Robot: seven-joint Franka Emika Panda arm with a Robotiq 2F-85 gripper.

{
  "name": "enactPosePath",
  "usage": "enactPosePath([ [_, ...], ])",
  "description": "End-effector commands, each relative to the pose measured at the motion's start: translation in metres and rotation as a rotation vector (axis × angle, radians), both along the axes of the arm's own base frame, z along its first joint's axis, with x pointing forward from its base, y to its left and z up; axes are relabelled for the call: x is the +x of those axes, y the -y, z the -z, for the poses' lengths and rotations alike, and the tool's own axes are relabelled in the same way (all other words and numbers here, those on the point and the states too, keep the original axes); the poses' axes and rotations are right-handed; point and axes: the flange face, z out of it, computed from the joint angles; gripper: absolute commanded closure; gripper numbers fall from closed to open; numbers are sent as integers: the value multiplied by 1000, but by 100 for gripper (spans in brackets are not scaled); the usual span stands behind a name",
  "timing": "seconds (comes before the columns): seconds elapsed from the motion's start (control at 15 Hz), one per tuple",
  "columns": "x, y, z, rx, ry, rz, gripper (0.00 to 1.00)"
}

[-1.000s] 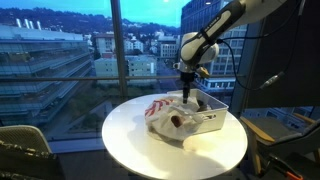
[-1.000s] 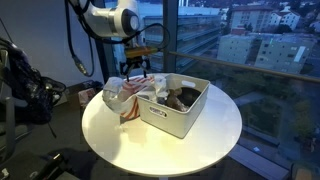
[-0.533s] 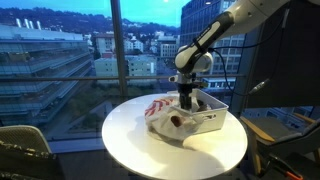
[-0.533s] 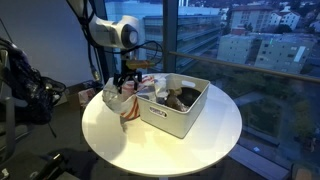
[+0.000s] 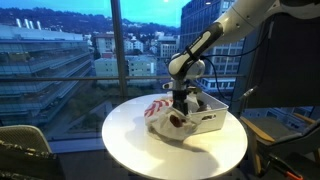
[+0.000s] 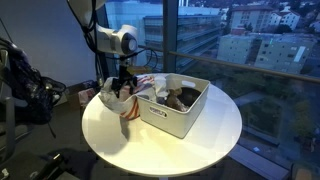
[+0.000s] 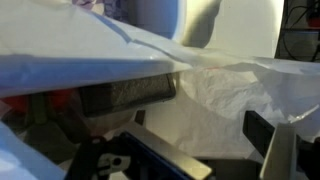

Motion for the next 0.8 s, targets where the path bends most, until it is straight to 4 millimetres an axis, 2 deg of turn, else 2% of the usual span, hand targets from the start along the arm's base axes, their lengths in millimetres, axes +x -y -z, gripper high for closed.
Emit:
enactPosePath([
  [0.0,15,8,20,-16,-34,13,0],
  [0.27,25,15,42,-33,-52,21,0],
  [0.53,51,18,65,-55,14,7,0],
  [0.73,66,15,65,-78,107,-19,0],
])
